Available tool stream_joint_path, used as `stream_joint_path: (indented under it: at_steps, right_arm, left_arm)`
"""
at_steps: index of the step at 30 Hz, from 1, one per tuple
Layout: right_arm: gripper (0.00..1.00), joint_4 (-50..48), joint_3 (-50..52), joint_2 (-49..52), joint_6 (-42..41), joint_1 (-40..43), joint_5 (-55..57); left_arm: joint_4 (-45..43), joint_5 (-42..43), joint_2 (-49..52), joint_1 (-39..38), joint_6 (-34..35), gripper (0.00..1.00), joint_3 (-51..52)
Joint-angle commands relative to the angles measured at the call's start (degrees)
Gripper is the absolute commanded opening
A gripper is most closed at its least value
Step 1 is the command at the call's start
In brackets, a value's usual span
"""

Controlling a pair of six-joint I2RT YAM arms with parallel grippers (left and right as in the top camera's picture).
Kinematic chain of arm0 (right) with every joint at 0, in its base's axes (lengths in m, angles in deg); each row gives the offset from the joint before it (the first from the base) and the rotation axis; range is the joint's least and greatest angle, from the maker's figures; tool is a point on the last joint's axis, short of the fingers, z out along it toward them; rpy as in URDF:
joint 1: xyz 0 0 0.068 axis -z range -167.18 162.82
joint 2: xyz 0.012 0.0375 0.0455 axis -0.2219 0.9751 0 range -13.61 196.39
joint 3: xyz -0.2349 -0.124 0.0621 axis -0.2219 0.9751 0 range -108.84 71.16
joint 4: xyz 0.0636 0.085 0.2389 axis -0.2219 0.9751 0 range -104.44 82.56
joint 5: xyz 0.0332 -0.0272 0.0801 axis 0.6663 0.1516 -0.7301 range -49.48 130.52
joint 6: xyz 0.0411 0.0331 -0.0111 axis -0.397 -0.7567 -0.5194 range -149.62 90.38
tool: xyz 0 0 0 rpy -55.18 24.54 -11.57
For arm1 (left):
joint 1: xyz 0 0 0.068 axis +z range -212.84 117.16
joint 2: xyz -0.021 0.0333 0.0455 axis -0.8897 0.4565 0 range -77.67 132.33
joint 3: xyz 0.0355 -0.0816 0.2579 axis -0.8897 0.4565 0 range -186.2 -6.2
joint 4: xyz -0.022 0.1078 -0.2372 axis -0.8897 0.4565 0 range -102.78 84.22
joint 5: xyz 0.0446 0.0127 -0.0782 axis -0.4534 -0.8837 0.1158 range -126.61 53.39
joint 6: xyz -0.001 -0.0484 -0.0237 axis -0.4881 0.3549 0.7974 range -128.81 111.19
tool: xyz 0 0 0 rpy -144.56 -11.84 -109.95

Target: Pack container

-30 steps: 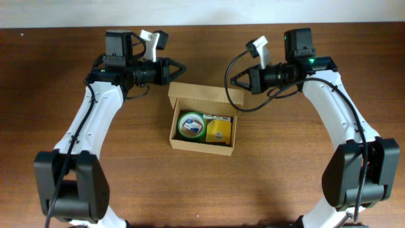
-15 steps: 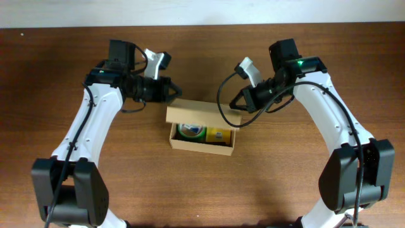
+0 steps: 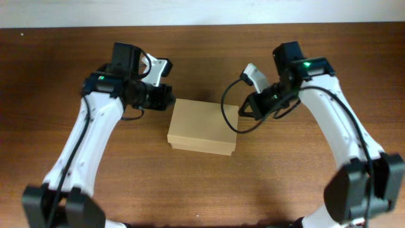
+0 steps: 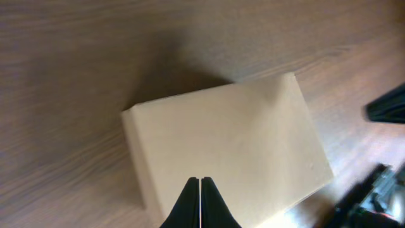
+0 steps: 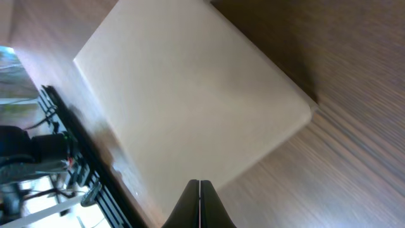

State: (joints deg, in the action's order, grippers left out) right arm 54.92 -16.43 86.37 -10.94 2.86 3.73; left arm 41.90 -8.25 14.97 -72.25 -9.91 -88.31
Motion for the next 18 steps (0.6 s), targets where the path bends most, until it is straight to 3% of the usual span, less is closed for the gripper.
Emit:
stream_joint_path:
  at_steps: [1, 10, 18]
  right_arm:
    - [0.04, 1.1, -0.9, -5.7, 0.4, -0.3, 3.6]
    - [0.04, 5.4, 0.3, -8.4, -1.5, -1.0, 3.2]
    - [0.04, -0.4, 9.0, -8.4, -0.9, -5.6, -1.0]
  left_arm:
    - [1.8, -7.3, -5.4, 0.1, -1.1, 0.02, -0.7]
    - [5.6, -7.4, -8.3, 0.0, -1.1, 0.02, 3.5]
    - [-3.3, 1.2, -8.3, 0.0, -1.0, 0.02, 14.9]
